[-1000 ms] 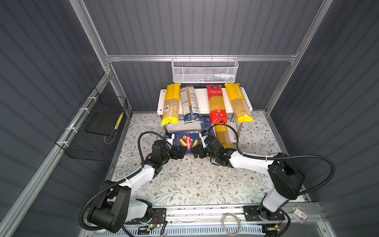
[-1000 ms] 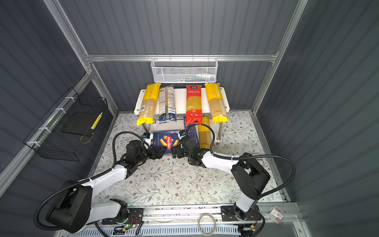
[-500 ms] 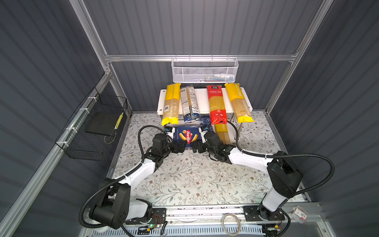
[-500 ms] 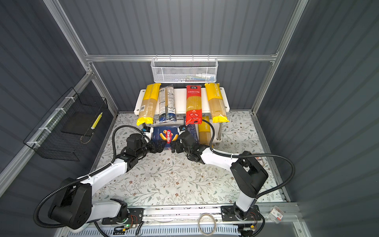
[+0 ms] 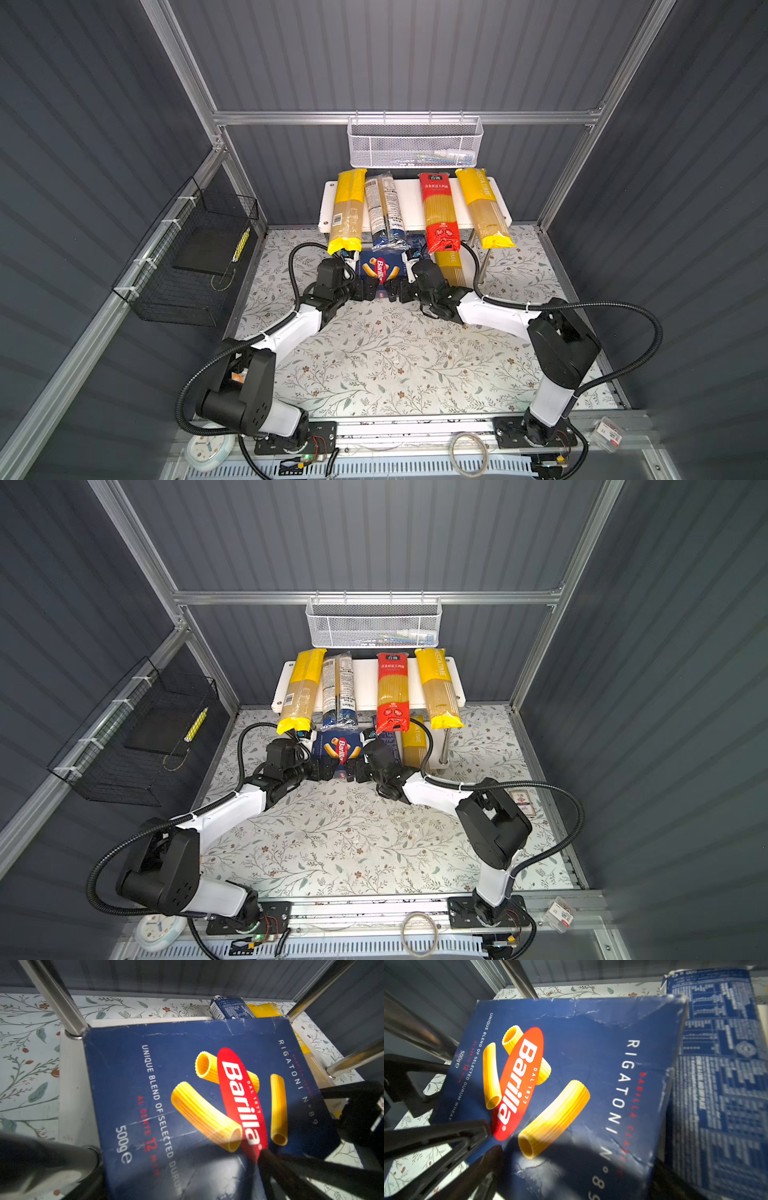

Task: Arrange pasta packages on shelves
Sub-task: Place the pasta box on the shelf.

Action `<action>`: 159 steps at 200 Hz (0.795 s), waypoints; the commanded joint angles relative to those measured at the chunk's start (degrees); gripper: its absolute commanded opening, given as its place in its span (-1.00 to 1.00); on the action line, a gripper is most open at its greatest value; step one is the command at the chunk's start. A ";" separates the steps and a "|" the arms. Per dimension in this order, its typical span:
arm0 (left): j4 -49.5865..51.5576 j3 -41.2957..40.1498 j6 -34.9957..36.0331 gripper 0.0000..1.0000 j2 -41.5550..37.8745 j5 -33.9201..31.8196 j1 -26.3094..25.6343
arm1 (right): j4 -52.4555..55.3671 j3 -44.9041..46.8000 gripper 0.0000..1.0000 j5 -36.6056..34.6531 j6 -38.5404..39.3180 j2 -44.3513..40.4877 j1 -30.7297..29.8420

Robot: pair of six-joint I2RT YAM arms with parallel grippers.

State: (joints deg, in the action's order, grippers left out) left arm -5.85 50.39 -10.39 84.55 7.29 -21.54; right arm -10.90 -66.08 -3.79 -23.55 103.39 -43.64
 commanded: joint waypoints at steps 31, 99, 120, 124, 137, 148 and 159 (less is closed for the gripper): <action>-0.43 6.54 4.41 0.99 2.49 2.62 -2.01 | -9.36 -5.15 0.98 7.08 0.44 2.00 -1.06; 2.20 9.06 3.97 1.00 3.70 -0.72 -2.01 | -9.41 -5.25 0.98 6.43 -0.61 2.06 0.13; 3.59 9.81 3.56 0.99 2.74 -1.22 -2.01 | -9.49 -4.58 0.98 6.25 -1.10 1.30 0.12; 3.90 10.04 3.54 1.00 2.52 -1.23 -2.01 | -9.42 -4.40 0.98 6.25 -1.14 1.08 0.13; 4.61 10.21 3.05 1.00 1.81 -1.39 -2.01 | -9.17 -3.77 0.98 5.94 -1.36 0.38 0.13; 5.25 10.17 2.76 0.99 1.11 -1.49 -2.01 | -9.14 -2.78 0.98 5.60 -1.47 -0.23 0.09; 5.82 9.99 2.34 1.00 0.48 -1.58 -2.01 | -9.15 -1.64 0.98 5.13 -1.66 -0.77 0.11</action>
State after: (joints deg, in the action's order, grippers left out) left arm 1.37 57.41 -8.75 88.38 2.83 -21.78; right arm -13.32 -68.36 -2.48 -25.45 106.15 -41.95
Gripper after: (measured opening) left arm 0.997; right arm 0.989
